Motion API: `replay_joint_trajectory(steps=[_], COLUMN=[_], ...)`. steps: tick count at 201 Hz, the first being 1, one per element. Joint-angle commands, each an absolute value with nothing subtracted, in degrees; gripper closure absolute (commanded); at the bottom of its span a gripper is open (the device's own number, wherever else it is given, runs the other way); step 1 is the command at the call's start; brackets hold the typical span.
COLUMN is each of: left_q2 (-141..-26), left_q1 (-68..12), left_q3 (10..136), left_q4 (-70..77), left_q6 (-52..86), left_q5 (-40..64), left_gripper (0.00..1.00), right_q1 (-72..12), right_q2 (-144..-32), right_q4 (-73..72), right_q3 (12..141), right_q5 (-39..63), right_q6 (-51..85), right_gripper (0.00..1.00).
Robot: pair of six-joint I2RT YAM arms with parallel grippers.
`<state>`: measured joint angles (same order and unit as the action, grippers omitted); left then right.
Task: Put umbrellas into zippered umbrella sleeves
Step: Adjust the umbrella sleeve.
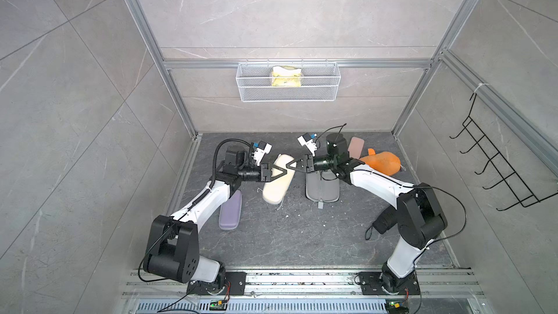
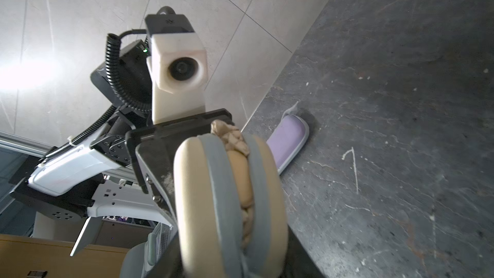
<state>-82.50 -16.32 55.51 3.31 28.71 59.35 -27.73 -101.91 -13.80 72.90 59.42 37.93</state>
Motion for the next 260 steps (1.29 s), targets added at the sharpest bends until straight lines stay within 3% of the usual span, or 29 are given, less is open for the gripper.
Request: replay_joint_trajectory(steps=[1,19,42,108,146,191,214,235,260], left_q2=[-79.6,-76.93,-72.88,-63.01,-60.79,-67.56,-70.32,-72.32,-74.6], left_q1=[-14.79,-12.78,-9.95,-7.76,-13.2,-17.69,-19.28,-19.51,-19.42], left_q3=[56.14,52.42,46.6,27.06,25.21,25.68,28.56,30.21,31.25], left_q4=[10.22,15.23,18.24,35.57,39.38,48.49,49.96,51.68,55.85], left_q6=[34.49,40.68,47.97,68.39,70.32,73.26,72.02,71.13,70.29], left_q5=[58.73,53.45,44.27,27.54,21.43,18.77,18.71,19.43,22.69], left_gripper=[0.39,0.29,0.21,0.1,0.04,0.01,0.03,0.1,0.26], right_q1=[-27.78,-27.43,-27.42,-27.42,-27.79,-29.23,-30.85,-32.36,-33.39], right_q2=[-102.02,-101.56,-101.29,-99.95,-100.02,-99.18,-98.59,-98.05,-97.8], right_q4=[-20.09,-23.51,-28.39,-36.52,-41.51,-43.67,-44.03,-43.81,-42.71], right_q3=[71.61,70.52,69.81,67.74,65.58,64.78,64.21,63.83,63.9], right_q5=[57.03,54.01,50.21,41.1,37.27,35.16,34.41,33.81,34.0], right_q6=[41.51,44.54,49.61,57.89,63.13,66.62,67.48,67.68,67.48], right_gripper=[0.67,0.77,0.81,0.87,0.87,0.87,0.86,0.83,0.68])
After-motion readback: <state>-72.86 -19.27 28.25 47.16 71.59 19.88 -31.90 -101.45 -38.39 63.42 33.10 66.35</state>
